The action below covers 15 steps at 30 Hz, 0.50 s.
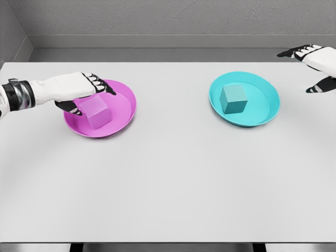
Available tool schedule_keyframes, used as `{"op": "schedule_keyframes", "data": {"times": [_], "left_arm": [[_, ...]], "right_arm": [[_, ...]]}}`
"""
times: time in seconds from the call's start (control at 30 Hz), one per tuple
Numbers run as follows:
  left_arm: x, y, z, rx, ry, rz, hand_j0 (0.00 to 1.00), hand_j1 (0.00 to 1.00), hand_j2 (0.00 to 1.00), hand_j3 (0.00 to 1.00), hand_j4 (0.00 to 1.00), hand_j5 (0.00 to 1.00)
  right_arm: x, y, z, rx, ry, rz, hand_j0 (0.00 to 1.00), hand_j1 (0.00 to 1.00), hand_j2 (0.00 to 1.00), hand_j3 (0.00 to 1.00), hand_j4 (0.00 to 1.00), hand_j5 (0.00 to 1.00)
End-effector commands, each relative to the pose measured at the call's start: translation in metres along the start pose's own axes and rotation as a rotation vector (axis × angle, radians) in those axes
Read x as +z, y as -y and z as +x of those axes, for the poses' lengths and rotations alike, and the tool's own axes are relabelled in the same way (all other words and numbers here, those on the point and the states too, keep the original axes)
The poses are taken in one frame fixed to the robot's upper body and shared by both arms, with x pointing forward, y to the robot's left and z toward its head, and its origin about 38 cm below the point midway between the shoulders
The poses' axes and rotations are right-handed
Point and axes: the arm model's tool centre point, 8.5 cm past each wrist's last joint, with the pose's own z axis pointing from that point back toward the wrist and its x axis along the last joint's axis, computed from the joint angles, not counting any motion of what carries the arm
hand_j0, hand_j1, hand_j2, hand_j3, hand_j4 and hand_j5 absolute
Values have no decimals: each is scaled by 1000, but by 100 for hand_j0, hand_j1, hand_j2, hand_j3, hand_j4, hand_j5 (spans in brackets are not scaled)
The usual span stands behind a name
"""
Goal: Place the blocks in the corresponding plates according to their colors
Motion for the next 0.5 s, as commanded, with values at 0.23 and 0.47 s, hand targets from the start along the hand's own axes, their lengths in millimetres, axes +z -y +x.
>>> {"op": "schedule_keyframes", "data": {"times": [0.23, 0.47], "left_arm": [[116, 32, -69, 365, -206, 99, 100, 100, 100, 100, 100, 100], [112, 45, -67, 385, -203, 82, 100, 100, 100, 100, 100, 100]], "right_arm": [[1, 3, 1, 10, -2, -3, 100, 100, 100, 100, 100, 100], [1, 4, 1, 12, -3, -3, 100, 100, 100, 100, 100, 100]]}}
